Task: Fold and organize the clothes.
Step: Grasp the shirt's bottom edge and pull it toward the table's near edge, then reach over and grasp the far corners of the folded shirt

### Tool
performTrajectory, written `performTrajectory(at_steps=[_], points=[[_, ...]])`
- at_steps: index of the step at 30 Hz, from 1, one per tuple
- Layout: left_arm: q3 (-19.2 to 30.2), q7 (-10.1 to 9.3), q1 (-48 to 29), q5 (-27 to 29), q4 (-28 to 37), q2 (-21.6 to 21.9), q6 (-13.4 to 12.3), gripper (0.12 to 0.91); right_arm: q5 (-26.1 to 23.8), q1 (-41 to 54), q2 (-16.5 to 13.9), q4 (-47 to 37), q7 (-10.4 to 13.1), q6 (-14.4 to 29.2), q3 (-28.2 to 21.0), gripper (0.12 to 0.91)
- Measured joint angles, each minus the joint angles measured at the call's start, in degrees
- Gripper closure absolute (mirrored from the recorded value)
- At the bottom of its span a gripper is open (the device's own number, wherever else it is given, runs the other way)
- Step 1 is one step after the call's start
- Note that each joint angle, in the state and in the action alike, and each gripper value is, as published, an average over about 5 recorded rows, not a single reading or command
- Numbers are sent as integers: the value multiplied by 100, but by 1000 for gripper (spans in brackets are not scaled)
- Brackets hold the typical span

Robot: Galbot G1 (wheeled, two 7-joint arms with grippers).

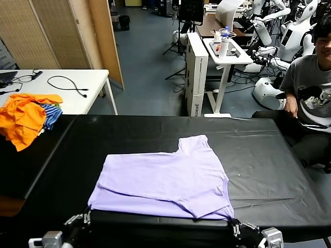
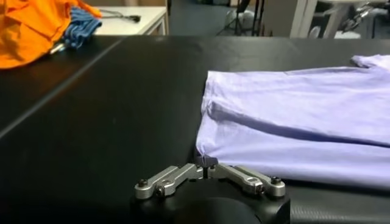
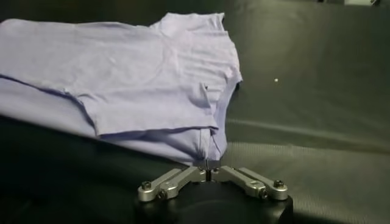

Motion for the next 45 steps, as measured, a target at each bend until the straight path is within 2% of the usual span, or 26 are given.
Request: performTrajectory(at_steps=[2, 4, 7, 10, 16, 23, 27, 30, 38, 45], points=[[-80, 63, 41, 8, -61, -20, 89, 577, 69, -76, 2, 114, 40, -24, 50, 204], [-188, 186, 74, 5, -143, -23, 203, 444, 170, -136, 6, 245, 89, -24, 117, 144], [-380, 347, 64, -99, -289, 2, 313, 260, 394, -124, 2, 442, 158, -24, 260, 121], [-553, 362, -64, -376, -390, 71, 366, 150, 706, 90, -43, 545, 212, -24, 429, 119], [-542, 194, -747, -920, -257, 325, 668, 124, 1212, 1044, -264, 270, 341, -24, 476, 118], [-114, -95, -1914, -1662, 317, 808, 1003, 123, 1739, 2538, -616, -733, 600, -23, 131, 118], [150, -159, -2536, -2077, 770, 1132, 1131, 123, 1825, 3359, -763, -1395, 603, -23, -192, 118], [326, -169, -2964, -2336, 1166, 1358, 1216, 123, 1830, 3911, -831, -1840, 511, -23, -512, 118], [761, -145, -3960, -2659, 2241, 1914, 1363, 123, 1740, 5266, -786, -2986, 372, -23, -1530, 118], [1078, -129, -4543, -2785, 2895, 2037, 1444, 123, 1651, 6076, -623, -3833, 338, -23, -2207, 118]])
